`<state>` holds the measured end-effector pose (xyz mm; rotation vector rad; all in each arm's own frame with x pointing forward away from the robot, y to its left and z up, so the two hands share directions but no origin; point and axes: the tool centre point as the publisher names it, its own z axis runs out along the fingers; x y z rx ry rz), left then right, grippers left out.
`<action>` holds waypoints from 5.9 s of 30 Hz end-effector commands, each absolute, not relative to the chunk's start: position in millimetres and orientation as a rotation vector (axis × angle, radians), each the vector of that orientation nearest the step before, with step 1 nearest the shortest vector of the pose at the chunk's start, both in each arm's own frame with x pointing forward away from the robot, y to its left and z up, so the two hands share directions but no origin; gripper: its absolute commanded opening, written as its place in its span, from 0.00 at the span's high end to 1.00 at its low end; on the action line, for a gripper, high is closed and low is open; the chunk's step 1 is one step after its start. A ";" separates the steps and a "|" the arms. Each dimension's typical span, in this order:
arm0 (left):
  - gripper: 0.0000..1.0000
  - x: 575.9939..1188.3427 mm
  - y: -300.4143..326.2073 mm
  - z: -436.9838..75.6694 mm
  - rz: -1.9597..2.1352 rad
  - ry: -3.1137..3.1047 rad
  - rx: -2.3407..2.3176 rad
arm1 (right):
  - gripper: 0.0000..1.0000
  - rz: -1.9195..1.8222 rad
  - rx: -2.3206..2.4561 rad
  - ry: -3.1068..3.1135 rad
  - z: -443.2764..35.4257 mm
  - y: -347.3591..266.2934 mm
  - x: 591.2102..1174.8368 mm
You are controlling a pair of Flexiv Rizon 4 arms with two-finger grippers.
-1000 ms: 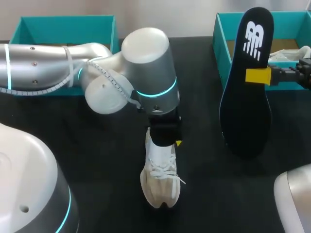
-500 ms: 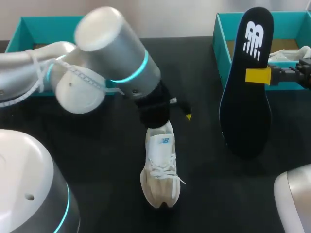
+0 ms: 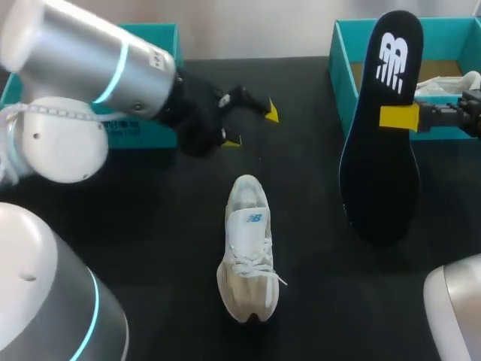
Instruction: Take the shoe out of the shoebox, open the shoe tongue, remove and reinsert the insole, then place the shoe into the shoebox
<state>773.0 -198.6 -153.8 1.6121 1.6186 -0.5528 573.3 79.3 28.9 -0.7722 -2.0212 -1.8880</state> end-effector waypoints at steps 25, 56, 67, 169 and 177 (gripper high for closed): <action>0.00 781.1 -172.7 -84.4 -1.063 1.218 1.227 | 1.00 -1.838 -0.755 -2.013 33.0 78.7 599.9; 0.00 787.1 -169.3 -84.8 -1.074 1.248 1.204 | 1.00 -1.599 -0.751 -1.853 29.5 100.2 740.2; 0.00 787.1 -169.3 -84.8 -1.074 1.248 1.204 | 1.00 -1.350 -0.933 -1.697 24.0 116.6 799.4; 0.73 797.7 -206.8 -96.2 -1.003 1.225 1.126 | 1.00 -1.113 -1.284 -1.267 -84.6 204.2 833.8; 1.00 800.2 -210.4 -97.7 -1.001 1.228 1.133 | 1.00 -1.113 -1.284 -1.267 -84.6 204.2 833.8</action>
